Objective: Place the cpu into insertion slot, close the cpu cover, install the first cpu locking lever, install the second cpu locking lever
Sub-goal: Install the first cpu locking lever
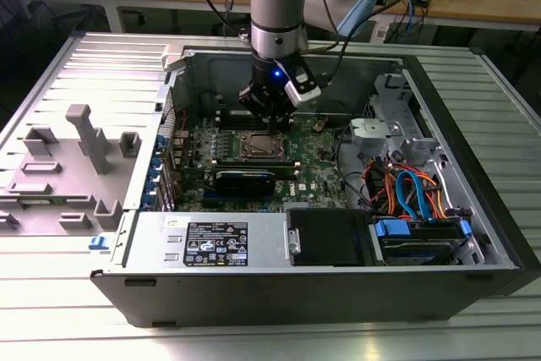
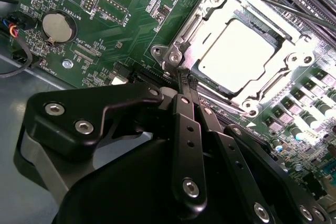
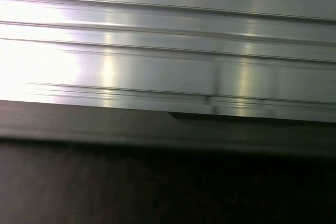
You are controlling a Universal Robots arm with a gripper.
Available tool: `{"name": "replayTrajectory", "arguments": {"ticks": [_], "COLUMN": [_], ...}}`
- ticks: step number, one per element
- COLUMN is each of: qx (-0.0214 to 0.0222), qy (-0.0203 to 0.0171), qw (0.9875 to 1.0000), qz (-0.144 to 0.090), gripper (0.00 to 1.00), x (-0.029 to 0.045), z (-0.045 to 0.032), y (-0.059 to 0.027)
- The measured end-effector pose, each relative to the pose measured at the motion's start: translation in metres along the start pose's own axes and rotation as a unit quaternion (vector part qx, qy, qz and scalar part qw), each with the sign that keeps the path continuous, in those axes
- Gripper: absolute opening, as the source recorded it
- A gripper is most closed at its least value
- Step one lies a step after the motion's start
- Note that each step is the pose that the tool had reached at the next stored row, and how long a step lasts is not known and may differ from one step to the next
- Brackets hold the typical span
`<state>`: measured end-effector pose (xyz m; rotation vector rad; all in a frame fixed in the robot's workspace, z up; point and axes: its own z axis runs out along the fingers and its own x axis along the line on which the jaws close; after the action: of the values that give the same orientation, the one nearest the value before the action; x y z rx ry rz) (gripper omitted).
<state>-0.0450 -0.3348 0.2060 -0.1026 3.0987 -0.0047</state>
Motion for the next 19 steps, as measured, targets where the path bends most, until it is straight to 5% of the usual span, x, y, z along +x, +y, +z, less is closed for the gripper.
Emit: {"name": "replayTrajectory", "arguments": {"ticks": [19], "qx": [0.0006], "qy": [0.0007], "qw": [1.0], "qz": [0.0], "gripper": [0.11], "x": [-0.0002], "z": [0.0022], "y": [-0.0021]}}
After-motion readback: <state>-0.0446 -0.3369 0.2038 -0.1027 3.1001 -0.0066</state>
